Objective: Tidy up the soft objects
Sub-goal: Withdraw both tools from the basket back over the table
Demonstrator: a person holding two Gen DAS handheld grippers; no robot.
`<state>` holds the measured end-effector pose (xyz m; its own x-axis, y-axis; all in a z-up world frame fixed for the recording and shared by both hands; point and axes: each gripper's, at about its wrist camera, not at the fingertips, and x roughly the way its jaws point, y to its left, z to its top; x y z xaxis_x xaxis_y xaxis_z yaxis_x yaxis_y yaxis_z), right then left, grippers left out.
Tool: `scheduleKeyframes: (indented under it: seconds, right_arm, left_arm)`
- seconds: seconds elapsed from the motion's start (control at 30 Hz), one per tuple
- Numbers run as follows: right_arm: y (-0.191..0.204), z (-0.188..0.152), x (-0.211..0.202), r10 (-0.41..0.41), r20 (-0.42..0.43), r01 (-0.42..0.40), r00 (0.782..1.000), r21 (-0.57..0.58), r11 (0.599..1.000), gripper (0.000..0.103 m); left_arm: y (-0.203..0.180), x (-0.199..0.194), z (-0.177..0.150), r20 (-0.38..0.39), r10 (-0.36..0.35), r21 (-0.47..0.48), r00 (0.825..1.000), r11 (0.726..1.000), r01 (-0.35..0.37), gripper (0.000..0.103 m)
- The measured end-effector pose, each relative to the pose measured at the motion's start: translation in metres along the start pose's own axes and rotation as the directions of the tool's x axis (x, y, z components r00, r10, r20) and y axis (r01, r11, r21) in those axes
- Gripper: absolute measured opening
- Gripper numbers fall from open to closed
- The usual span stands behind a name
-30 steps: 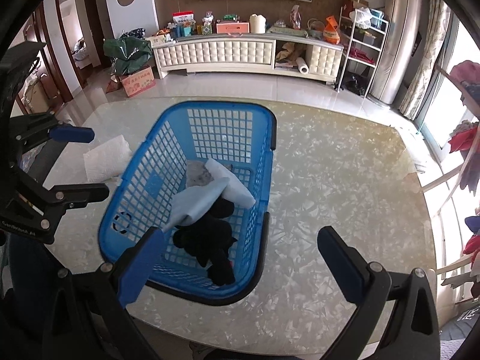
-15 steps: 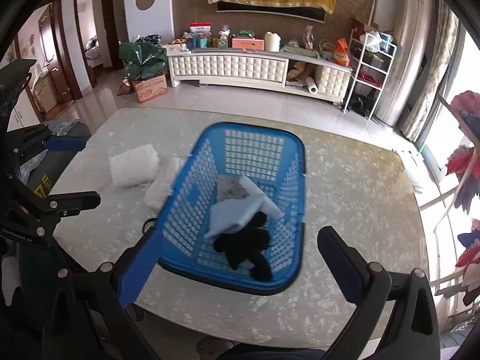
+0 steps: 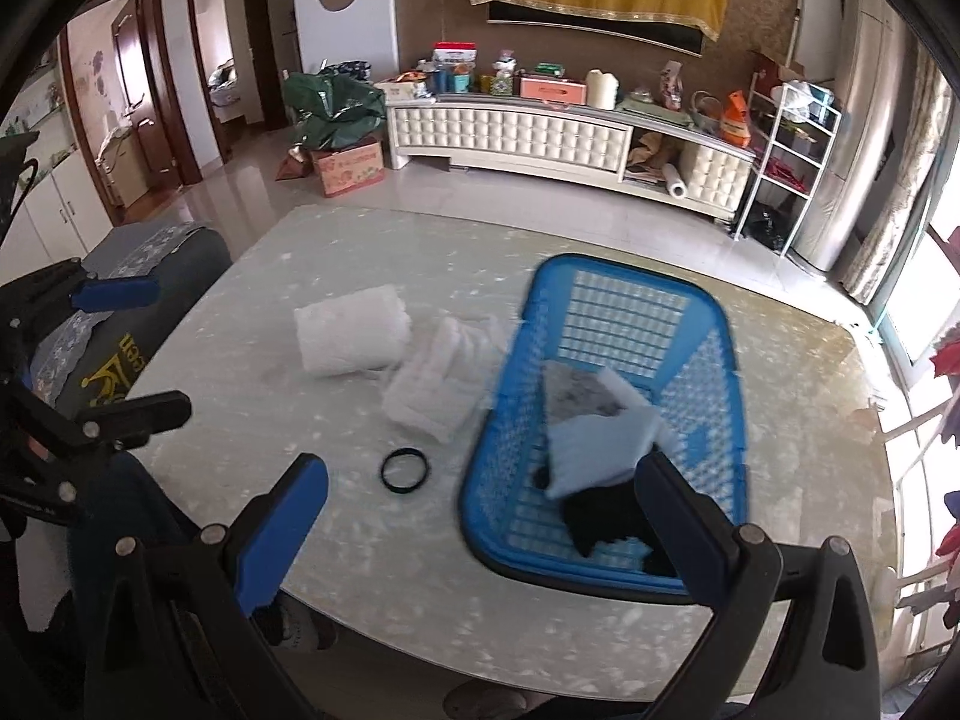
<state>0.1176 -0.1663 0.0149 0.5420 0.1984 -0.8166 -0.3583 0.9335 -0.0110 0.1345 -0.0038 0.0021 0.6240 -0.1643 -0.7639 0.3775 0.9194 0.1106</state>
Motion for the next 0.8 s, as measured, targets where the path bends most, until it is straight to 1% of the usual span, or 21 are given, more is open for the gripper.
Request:
scheduleKeyframes:
  seconds: [0.1, 0.33, 0.53, 0.67, 0.8]
  right_arm:
    - [0.014, 0.004, 0.008, 0.004, -0.008, -0.004, 1.000, -0.018, 1.000, 0.102]
    - [0.044, 0.009, 0.036, 0.002, -0.058, -0.005, 0.998, -0.051, 0.999, 0.102]
    - [0.065, 0.010, 0.060, 0.008, -0.097, -0.014, 0.995, -0.068, 0.998, 0.102]
    - [0.077, 0.009, 0.077, 0.007, -0.131, -0.017, 0.991, -0.076, 0.997, 0.102]
    - [0.089, 0.009, 0.093, -0.003, -0.163, -0.011, 0.987, -0.087, 0.996, 0.102]
  left_arm:
    - [0.012, 0.003, -0.012, -0.008, 0.012, -0.021, 1.000, 1.000, -0.012, 0.089]
    - [0.033, 0.018, -0.035, -0.043, 0.020, -0.048, 0.999, 0.999, -0.022, 0.089]
    - [0.055, 0.032, -0.045, -0.059, -0.004, -0.113, 0.998, 0.994, -0.003, 0.089]
    - [0.068, 0.048, -0.052, -0.075, -0.033, -0.152, 0.997, 0.988, 0.021, 0.088]
    - [0.077, 0.066, -0.062, -0.101, -0.029, -0.163, 0.994, 0.987, 0.012, 0.088]
